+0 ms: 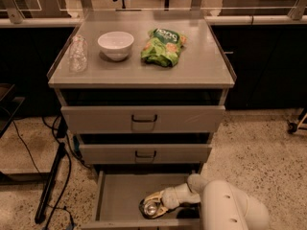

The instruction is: Place pepsi can into bottom drawer

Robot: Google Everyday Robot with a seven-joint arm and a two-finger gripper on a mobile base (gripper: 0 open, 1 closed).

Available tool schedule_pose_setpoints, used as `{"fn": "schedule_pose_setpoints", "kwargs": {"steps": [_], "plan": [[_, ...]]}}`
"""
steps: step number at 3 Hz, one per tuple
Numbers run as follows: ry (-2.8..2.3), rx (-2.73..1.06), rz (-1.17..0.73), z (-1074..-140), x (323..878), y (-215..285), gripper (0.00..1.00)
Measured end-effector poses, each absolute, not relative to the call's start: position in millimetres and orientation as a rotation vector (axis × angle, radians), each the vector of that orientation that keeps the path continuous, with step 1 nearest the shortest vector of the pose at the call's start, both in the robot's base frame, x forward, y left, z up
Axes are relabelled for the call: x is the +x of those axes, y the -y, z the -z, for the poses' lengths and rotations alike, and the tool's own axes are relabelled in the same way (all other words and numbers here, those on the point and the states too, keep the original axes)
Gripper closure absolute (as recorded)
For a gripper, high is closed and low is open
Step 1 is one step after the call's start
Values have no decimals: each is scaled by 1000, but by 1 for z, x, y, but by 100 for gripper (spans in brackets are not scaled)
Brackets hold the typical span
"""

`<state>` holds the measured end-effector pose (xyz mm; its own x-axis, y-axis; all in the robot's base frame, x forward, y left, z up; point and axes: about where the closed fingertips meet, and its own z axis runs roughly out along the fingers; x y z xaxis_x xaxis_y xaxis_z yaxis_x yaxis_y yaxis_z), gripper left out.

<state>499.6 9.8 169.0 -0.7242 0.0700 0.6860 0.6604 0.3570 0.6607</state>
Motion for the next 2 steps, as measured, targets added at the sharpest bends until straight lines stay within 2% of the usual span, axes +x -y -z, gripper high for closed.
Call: {"fn": "schedule_pose_setpoints", "kwargs": {"steps": [2], "plan": [[2064,-632,1377,-169,500,-10,35]]}}
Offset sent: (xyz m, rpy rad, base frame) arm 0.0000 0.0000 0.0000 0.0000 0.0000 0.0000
